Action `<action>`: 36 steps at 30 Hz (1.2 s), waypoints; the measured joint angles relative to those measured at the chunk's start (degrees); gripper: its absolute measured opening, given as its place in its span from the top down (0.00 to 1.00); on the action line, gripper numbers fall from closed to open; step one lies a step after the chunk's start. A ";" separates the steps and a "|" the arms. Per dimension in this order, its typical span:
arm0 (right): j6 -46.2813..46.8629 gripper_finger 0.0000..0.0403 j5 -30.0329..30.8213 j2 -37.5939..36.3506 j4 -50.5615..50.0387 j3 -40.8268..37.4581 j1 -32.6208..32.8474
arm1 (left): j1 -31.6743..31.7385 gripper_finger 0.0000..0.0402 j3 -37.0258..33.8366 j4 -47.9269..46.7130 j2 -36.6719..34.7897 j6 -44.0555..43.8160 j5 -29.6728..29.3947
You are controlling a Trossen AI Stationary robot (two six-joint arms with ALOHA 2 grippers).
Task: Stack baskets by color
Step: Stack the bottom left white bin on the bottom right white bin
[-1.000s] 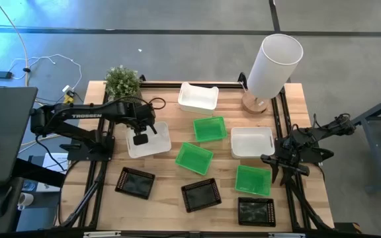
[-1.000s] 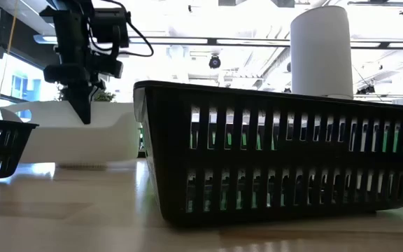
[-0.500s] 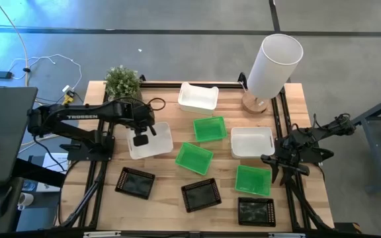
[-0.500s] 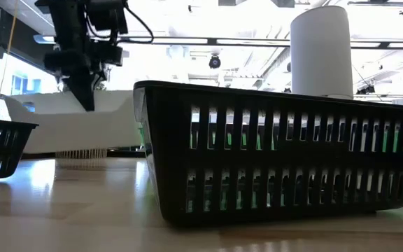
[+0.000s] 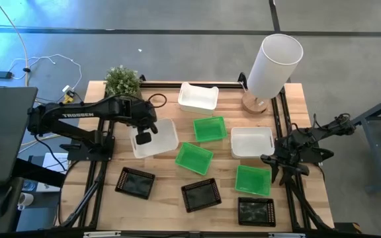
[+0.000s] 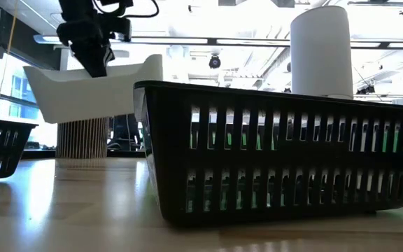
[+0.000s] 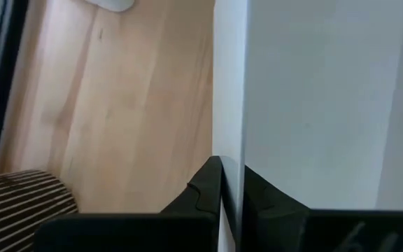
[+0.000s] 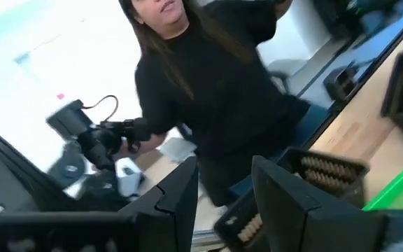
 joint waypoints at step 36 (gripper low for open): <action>-38.43 0.69 43.05 0.00 0.46 0.02 -0.02 | 0.04 1.00 13.11 -1.12 0.04 3.83 0.00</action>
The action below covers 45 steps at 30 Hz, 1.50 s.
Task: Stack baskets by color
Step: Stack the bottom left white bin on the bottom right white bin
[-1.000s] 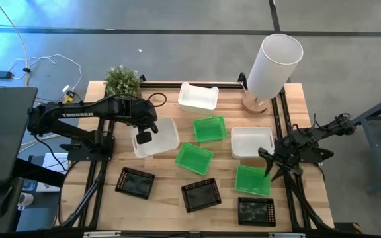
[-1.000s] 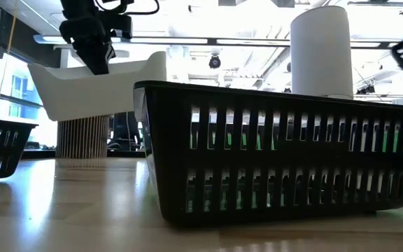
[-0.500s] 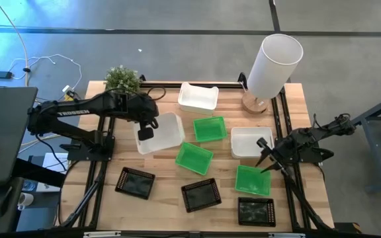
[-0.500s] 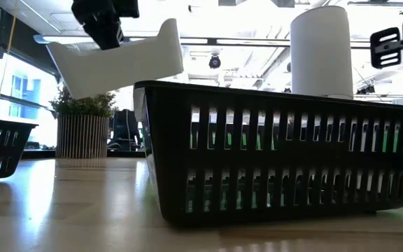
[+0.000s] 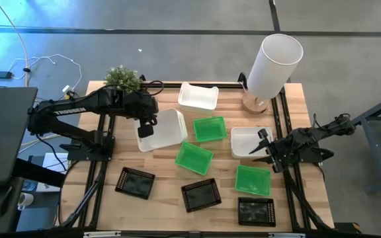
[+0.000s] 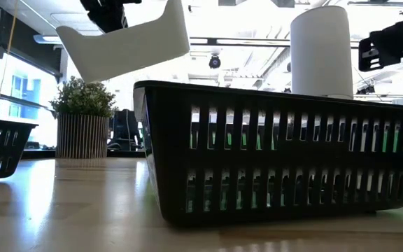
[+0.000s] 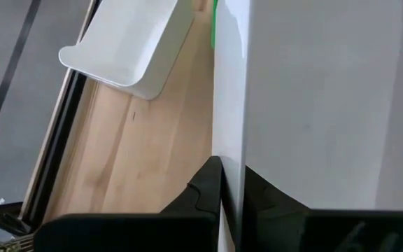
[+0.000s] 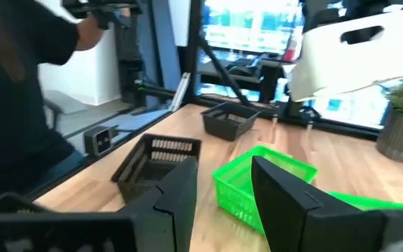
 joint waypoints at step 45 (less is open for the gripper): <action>3.31 0.69 22.85 0.02 31.26 -0.02 -0.02 | 0.00 1.00 1.46 -2.61 0.00 -8.66 -10.56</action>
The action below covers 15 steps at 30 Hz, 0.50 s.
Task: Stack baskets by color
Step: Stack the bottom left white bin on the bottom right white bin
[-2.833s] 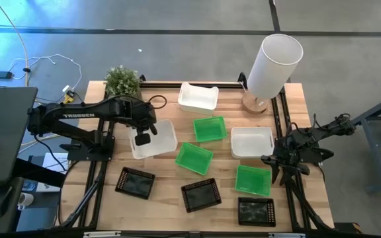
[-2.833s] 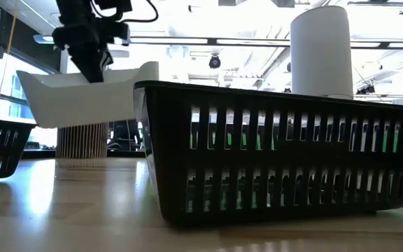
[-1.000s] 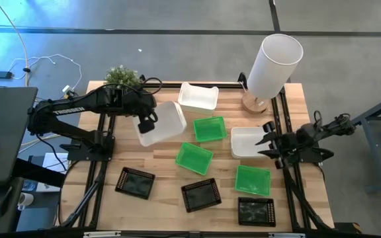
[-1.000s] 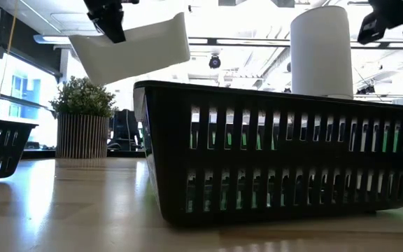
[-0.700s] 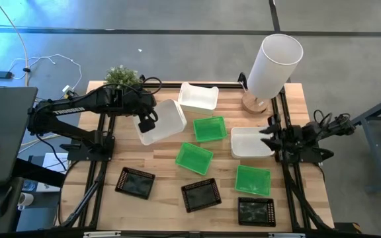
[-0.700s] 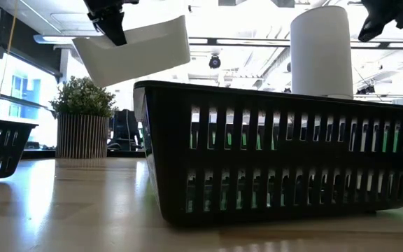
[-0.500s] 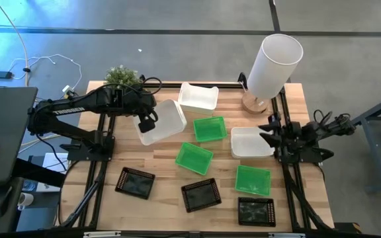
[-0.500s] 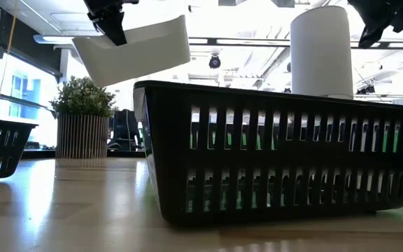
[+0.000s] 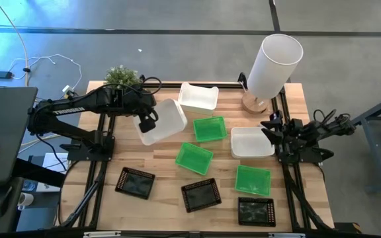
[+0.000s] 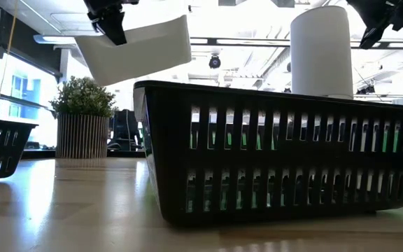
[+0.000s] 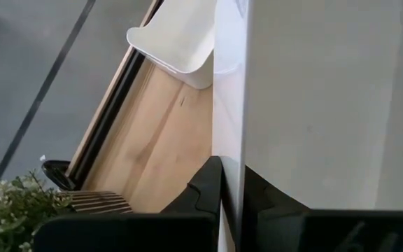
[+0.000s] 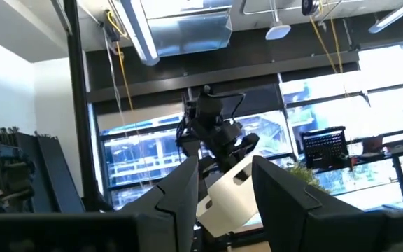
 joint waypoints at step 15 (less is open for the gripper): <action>-2.05 0.69 3.12 13.21 -7.61 9.99 0.00 | 0.00 1.00 -0.02 0.01 6.28 -3.45 -4.01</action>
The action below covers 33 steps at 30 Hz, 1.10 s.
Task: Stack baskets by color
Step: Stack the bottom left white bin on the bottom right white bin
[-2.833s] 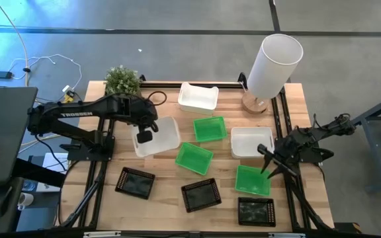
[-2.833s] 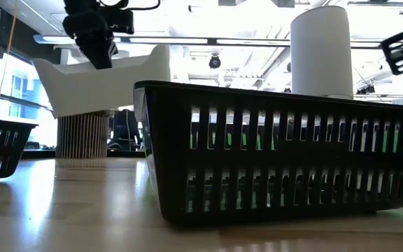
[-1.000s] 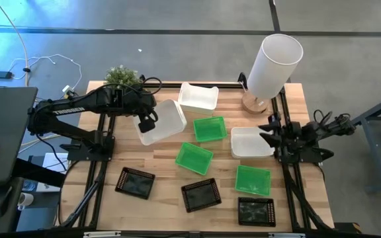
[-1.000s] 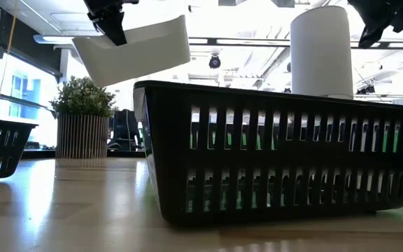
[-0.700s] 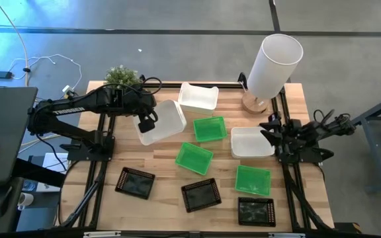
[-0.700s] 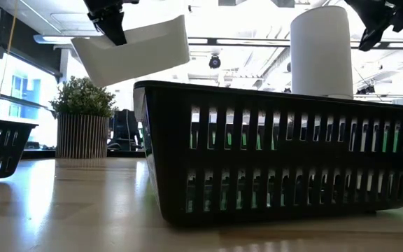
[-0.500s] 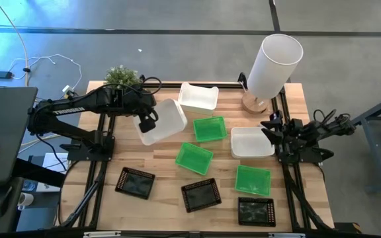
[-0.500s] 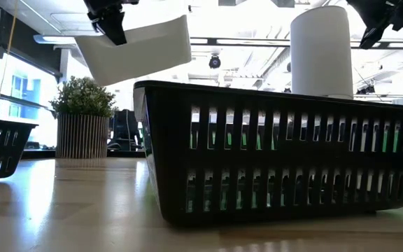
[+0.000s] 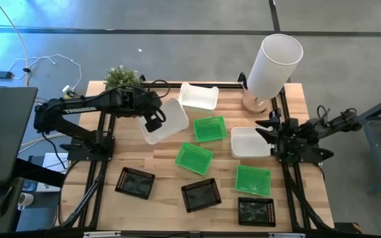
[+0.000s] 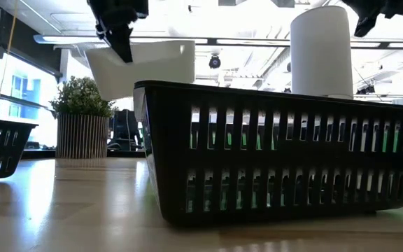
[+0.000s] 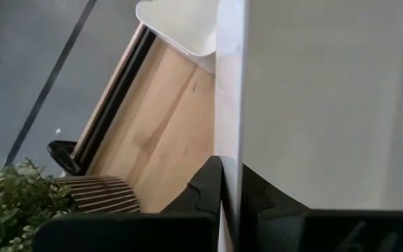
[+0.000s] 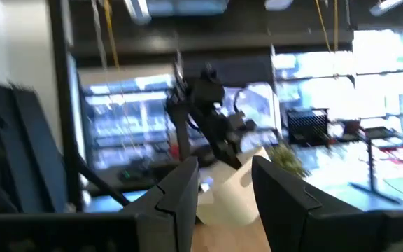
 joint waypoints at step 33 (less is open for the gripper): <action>-2.53 0.66 12.42 49.25 -12.68 31.68 -6.37 | -9.93 1.00 0.00 -0.09 5.76 -9.02 -21.04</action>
